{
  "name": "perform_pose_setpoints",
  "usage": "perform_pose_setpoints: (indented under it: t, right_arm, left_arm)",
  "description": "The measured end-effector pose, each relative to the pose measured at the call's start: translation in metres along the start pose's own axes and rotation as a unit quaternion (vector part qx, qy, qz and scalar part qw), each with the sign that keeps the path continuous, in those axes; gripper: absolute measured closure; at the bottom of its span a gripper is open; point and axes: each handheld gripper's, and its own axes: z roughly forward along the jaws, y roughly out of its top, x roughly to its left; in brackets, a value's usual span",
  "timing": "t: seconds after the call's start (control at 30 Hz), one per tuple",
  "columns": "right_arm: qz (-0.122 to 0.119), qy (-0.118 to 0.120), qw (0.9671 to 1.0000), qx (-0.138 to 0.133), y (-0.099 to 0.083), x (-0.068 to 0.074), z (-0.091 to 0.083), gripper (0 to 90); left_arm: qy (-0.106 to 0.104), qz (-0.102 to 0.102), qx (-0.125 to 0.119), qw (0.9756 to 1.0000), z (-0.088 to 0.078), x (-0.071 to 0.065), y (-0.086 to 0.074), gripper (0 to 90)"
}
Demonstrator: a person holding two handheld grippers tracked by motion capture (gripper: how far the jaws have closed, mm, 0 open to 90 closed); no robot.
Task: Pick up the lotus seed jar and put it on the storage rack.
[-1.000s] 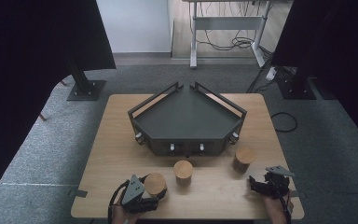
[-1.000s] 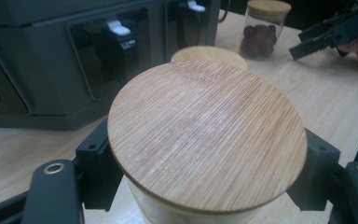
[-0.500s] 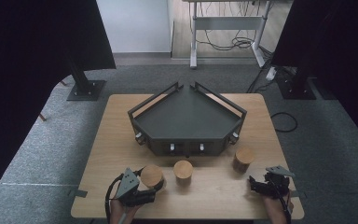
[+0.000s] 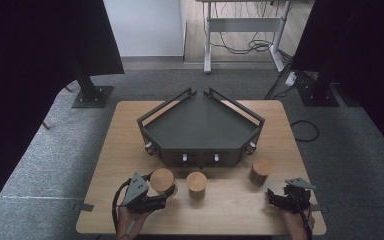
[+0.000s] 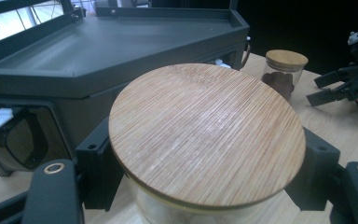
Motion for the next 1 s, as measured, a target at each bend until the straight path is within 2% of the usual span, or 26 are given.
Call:
perform_pose_setpoints:
  t: [0.37, 0.77, 1.0]
  right_arm:
    - [0.000, 0.000, 1.0000, 0.000, 0.000, 0.000, 0.000, 6.8]
    - [0.000, 0.000, 1.0000, 0.000, -0.001, 0.000, -0.001, 6.8]
    - [0.000, 0.000, 1.0000, 0.000, -0.001, 0.000, -0.001, 6.8]
  left_arm:
    - [0.009, 0.010, -0.006, 0.9999, 0.004, 0.006, 0.016, 25.5]
    - [0.015, 0.008, -0.013, 0.9998, 0.007, 0.014, 0.027, 25.5]
    - [0.018, 0.014, -0.012, 0.9997, 0.010, 0.017, 0.034, 25.5]
